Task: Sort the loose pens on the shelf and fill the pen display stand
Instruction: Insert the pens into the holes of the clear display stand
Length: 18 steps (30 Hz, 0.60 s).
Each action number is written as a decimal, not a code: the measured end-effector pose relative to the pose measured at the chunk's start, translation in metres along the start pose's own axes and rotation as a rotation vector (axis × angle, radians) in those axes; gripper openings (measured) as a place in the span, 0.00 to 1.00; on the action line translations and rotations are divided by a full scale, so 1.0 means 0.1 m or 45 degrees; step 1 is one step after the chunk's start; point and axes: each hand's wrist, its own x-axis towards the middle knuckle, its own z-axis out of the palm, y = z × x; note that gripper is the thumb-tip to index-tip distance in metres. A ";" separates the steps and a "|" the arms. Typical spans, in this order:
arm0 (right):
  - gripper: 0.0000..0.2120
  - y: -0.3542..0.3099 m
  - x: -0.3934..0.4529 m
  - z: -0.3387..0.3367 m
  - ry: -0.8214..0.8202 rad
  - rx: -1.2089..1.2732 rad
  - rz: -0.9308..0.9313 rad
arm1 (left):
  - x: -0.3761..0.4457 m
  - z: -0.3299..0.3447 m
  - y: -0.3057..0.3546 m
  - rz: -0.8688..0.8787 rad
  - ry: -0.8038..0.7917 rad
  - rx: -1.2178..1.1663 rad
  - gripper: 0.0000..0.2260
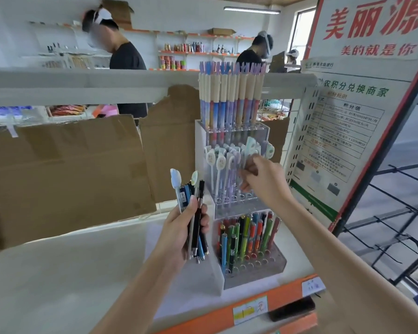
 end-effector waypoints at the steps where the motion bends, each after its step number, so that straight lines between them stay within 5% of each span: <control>1: 0.03 0.03 -0.01 0.04 -0.030 -0.086 0.000 | 0.00 0.00 0.00 0.003 -0.002 -0.012 0.11; 14: 0.09 0.13 -0.04 0.15 -0.021 -0.359 0.019 | -0.02 -0.03 -0.02 0.036 -0.056 0.051 0.08; 18: 0.08 0.06 -0.19 0.10 0.091 -0.213 0.027 | -0.02 -0.04 -0.02 0.055 -0.085 0.043 0.08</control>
